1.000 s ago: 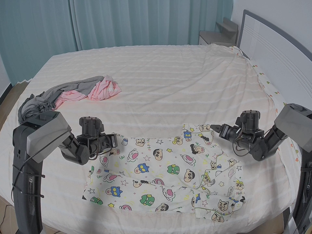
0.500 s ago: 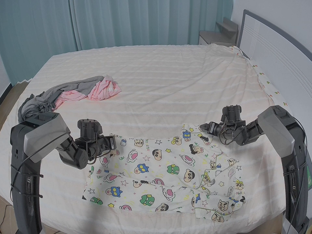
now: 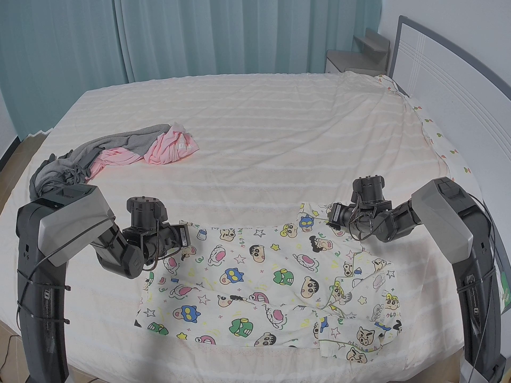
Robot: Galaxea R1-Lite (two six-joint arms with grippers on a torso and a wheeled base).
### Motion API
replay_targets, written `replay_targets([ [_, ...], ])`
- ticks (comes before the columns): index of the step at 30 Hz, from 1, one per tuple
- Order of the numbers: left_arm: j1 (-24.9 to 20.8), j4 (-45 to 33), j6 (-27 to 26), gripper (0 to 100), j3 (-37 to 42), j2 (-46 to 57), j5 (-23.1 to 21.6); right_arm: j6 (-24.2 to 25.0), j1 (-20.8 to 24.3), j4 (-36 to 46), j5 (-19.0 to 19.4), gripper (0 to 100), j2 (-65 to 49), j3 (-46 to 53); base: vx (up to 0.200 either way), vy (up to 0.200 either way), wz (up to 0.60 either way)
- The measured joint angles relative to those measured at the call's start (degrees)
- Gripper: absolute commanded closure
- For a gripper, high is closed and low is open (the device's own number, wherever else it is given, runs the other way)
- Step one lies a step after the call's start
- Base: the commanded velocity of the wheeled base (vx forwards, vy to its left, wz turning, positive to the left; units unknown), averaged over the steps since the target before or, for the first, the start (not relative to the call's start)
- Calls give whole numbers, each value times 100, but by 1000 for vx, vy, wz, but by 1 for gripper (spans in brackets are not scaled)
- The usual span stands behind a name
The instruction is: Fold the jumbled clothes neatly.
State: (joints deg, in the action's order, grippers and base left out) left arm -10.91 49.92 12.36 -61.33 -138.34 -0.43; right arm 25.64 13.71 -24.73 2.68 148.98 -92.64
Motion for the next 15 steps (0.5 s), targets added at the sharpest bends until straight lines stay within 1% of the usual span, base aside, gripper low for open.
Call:
replay_targets([
  [4,-6,17,-11,100,-5,0,160,12,-49,-187,2,100,-138,179,0,0,0],
  [7,-17,39,-18,100,-11,0,266,26,-93,-483,5,100,-227,295,0,0,0],
  [11,-33,195,-21,100,-16,5,340,39,-165,-1125,18,100,-343,540,0,0,0],
  [15,-52,407,-29,100,-7,9,571,48,-223,-1396,40,100,-452,763,0,0,0],
])
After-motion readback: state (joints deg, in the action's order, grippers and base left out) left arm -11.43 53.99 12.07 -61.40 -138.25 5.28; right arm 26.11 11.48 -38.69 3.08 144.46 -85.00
